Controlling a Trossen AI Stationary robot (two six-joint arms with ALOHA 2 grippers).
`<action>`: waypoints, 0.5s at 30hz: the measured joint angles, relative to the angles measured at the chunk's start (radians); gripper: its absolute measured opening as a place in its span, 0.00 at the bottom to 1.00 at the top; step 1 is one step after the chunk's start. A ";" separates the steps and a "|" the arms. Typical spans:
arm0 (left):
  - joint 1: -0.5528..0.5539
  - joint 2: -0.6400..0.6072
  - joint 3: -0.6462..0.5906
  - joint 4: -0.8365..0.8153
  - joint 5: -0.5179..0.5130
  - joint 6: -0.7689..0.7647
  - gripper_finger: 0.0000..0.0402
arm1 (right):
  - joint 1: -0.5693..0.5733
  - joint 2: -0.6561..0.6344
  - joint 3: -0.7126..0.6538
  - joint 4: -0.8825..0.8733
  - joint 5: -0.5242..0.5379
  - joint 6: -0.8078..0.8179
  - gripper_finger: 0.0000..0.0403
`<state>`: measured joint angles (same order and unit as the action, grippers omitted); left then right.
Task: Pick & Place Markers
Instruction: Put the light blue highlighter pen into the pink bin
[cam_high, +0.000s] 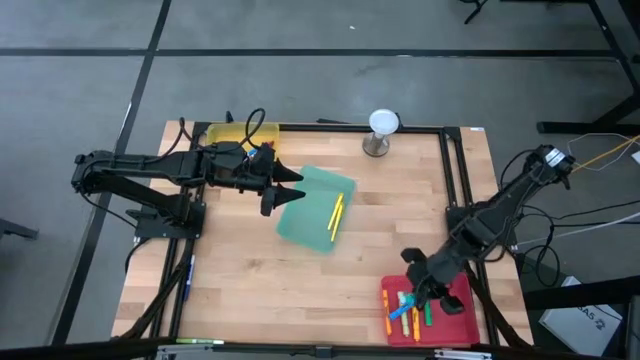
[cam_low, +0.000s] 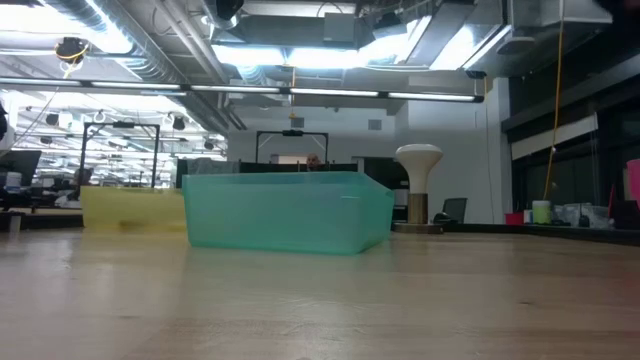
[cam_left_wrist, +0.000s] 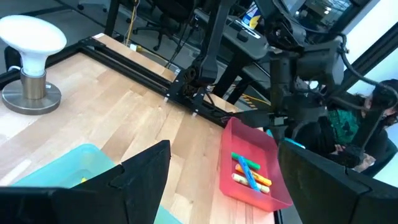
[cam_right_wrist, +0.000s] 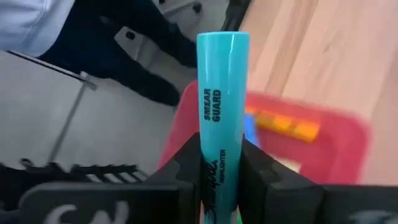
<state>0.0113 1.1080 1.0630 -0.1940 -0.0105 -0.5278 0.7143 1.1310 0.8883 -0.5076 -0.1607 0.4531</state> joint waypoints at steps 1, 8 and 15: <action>0.000 0.000 0.000 0.000 0.000 -0.001 0.72 | 0.016 0.006 0.000 -0.003 -0.003 0.047 0.15; 0.000 0.000 0.000 0.000 -0.002 0.016 0.72 | 0.117 0.057 0.000 -0.060 0.000 0.326 0.15; 0.000 0.000 0.000 0.000 -0.009 0.017 0.72 | 0.205 0.081 0.000 -0.105 -0.034 0.429 0.15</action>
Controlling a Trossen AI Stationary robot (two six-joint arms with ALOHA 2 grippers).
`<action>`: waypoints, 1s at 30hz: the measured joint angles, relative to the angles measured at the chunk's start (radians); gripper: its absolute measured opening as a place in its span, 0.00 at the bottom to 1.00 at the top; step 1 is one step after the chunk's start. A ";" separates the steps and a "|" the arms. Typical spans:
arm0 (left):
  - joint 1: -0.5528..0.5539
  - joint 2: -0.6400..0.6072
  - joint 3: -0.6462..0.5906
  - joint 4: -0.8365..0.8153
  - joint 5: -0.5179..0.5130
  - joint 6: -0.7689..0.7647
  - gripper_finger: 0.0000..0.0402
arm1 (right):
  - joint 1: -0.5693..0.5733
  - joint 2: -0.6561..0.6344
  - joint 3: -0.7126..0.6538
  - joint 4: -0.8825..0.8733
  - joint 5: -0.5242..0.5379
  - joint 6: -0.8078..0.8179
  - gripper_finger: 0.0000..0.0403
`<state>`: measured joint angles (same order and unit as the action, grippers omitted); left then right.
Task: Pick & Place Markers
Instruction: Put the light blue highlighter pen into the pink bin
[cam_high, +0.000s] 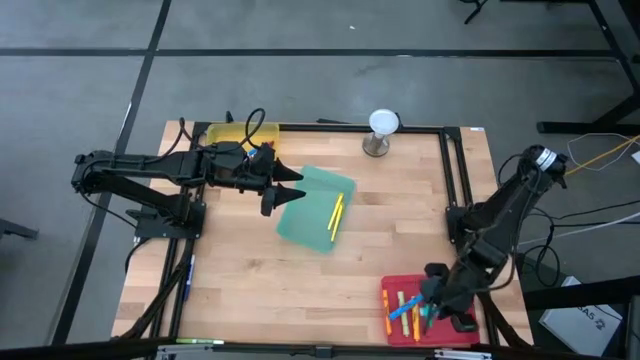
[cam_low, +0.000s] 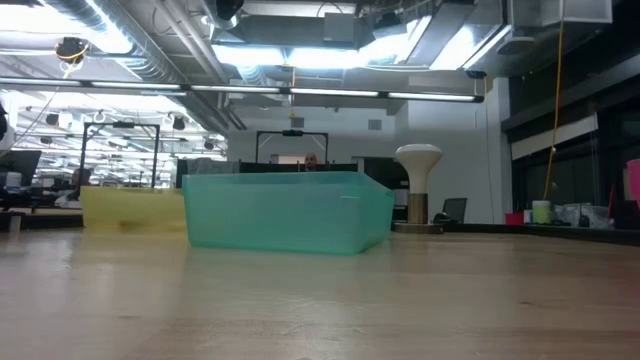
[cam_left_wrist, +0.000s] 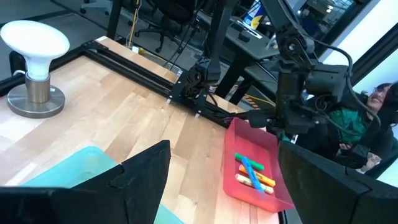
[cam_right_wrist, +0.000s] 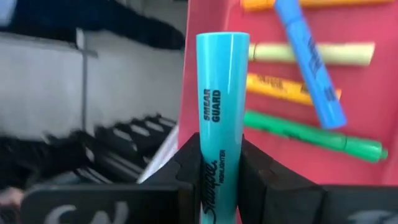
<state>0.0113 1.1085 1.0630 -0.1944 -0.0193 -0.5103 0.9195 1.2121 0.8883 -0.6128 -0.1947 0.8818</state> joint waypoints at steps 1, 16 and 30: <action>0.000 0.000 0.000 0.000 0.000 0.004 0.72 | 0.015 0.003 0.000 -0.012 0.001 -0.015 0.15; -0.004 0.000 0.000 -0.001 0.003 0.025 0.72 | 0.119 0.107 0.000 -0.244 -0.011 -0.553 0.16; -0.004 0.000 0.000 -0.001 0.004 0.023 0.72 | 0.116 0.206 0.004 -0.198 -0.016 -1.006 0.17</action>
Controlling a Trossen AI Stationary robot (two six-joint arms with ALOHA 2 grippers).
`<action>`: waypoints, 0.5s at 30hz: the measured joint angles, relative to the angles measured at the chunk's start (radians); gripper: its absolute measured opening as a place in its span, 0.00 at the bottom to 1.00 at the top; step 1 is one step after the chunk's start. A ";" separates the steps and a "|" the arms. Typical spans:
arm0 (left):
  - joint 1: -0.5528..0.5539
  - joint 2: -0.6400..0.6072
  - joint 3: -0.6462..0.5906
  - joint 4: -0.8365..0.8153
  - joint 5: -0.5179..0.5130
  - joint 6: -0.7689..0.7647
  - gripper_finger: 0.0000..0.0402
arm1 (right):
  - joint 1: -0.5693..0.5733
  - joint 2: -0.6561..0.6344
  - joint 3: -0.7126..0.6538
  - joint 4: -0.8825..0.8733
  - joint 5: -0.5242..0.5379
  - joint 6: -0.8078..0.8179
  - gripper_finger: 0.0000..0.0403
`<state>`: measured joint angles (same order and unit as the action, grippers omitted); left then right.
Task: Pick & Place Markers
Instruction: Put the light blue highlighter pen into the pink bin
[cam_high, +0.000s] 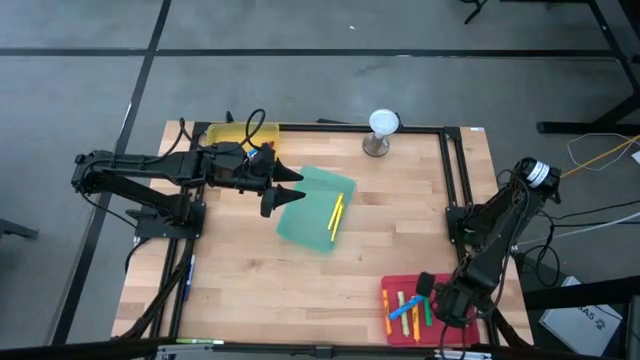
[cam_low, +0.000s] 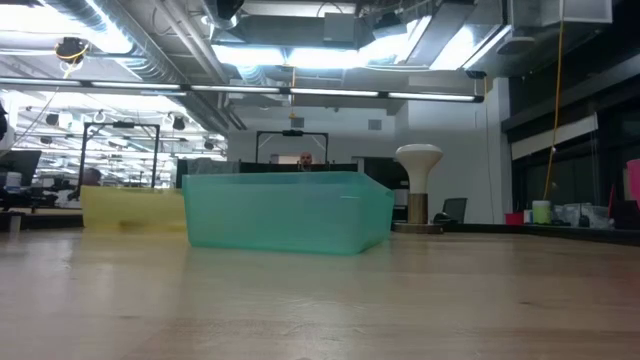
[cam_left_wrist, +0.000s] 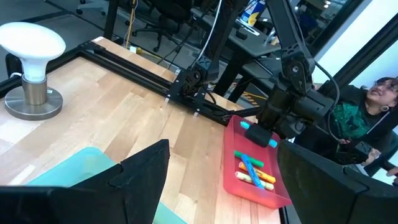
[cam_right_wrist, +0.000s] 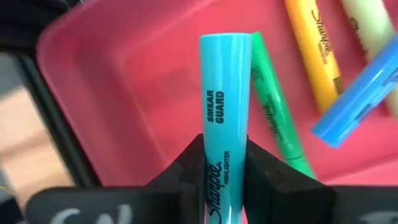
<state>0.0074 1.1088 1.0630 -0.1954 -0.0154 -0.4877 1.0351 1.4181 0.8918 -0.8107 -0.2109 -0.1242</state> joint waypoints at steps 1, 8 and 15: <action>0.000 0.000 0.000 0.000 0.000 0.000 0.72 | 0.000 0.001 -0.001 0.000 0.012 -0.024 0.16; 0.000 0.000 0.000 0.000 0.001 0.002 0.72 | 0.003 0.002 -0.002 0.026 0.044 -0.134 0.17; 0.000 0.000 0.000 0.000 0.001 0.003 0.72 | 0.005 0.003 -0.004 0.028 0.101 -0.274 0.16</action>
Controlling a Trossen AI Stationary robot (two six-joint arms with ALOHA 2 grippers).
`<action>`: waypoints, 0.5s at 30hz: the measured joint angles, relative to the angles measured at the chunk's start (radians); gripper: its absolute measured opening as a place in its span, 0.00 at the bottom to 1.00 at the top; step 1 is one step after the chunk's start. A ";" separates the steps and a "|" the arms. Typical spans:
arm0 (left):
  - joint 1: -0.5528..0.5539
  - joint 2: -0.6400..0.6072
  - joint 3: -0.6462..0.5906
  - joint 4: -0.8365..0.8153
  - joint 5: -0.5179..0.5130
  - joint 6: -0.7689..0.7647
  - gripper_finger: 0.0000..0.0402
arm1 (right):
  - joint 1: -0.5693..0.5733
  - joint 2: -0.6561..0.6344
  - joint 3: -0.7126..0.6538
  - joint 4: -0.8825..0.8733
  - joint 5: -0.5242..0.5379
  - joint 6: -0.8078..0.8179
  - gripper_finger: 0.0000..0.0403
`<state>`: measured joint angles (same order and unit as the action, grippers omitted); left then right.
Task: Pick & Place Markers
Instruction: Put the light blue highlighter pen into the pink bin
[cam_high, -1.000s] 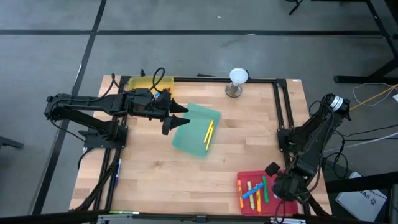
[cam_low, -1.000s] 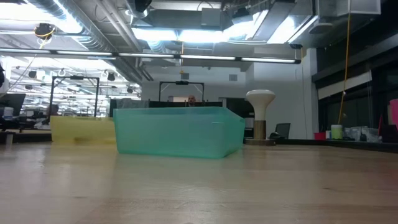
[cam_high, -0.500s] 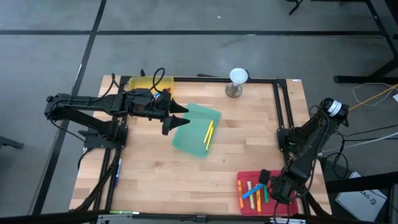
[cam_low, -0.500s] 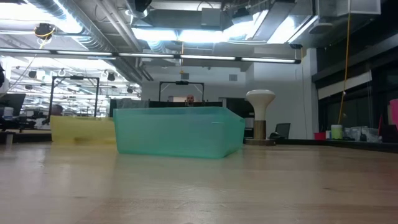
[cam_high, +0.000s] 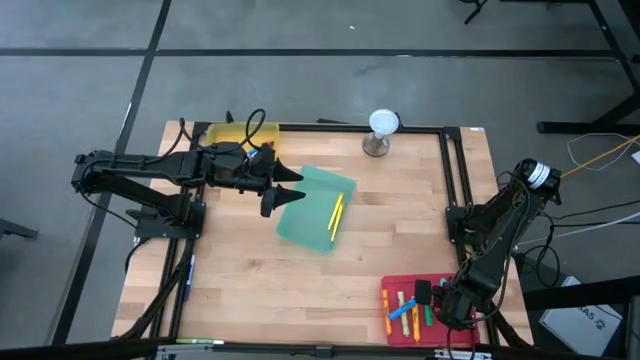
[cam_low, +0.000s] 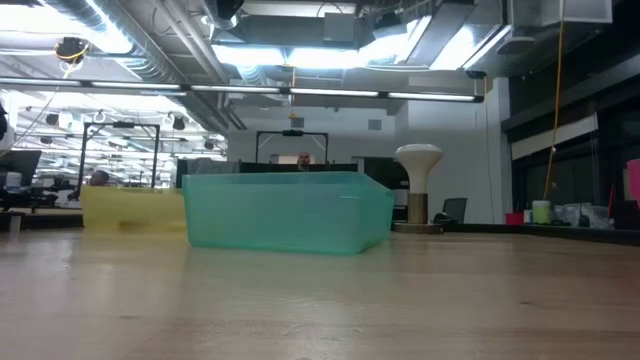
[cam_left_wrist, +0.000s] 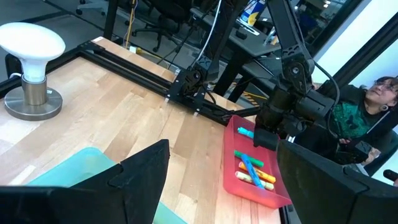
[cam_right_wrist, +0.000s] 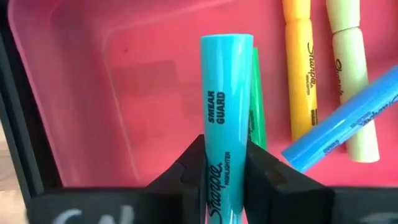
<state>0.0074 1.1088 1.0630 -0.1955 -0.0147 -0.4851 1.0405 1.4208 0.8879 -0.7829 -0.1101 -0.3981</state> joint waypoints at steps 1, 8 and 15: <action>0.000 0.000 0.000 0.000 0.000 0.000 0.72 | 0.000 0.000 0.000 0.002 0.001 -0.005 0.16; 0.000 0.000 0.000 0.000 0.000 0.000 0.72 | 0.000 0.000 0.000 0.047 -0.042 -0.003 0.19; 0.000 0.000 0.000 0.000 0.000 0.000 0.72 | 0.000 0.000 0.000 0.139 -0.047 0.108 0.20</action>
<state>0.0073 1.1088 1.0630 -0.1958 -0.0147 -0.4854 1.0401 1.4208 0.8875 -0.6443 -0.1568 -0.2901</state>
